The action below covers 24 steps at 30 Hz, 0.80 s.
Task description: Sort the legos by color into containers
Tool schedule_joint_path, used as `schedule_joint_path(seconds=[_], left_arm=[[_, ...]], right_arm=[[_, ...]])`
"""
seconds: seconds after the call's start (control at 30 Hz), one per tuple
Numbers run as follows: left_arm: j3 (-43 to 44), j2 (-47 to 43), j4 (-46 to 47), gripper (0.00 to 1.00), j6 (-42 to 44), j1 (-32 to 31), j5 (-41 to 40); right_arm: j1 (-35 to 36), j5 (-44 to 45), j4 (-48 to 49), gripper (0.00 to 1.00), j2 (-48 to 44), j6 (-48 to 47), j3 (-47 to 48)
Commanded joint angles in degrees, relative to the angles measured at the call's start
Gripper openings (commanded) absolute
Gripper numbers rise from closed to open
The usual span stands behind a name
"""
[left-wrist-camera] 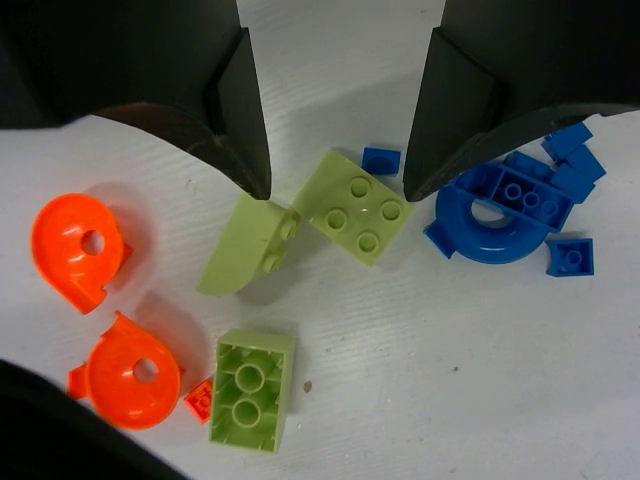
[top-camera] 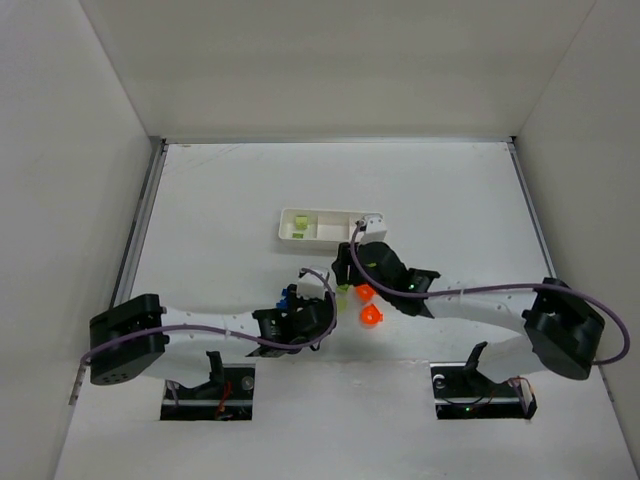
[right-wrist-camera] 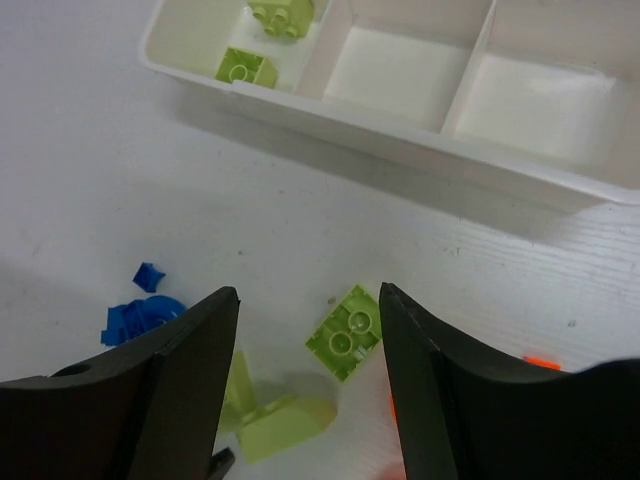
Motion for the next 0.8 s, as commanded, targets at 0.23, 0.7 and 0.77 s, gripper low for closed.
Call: schedule_joint_path(seconds=[0.23,0.7,0.77], left_arm=[[1.72,-0.06,4.53,0.52,0.27,-0.73,-0.19],[5.75,8.88,11.92,0.48,10.20,-0.48,2.27],[6.55,10.64,11.92,0.46,11.17,0.23,3.23]], right_arm=[[1.60,5.53,-0.54,0.63,-6.46,4.21,-5.30],[-1.57,5.01,-0.80,0.60,-9.36,4.92,-6.09],[-1.57,4.92,-0.80,0.61,-9.53,5.01,-6.27]])
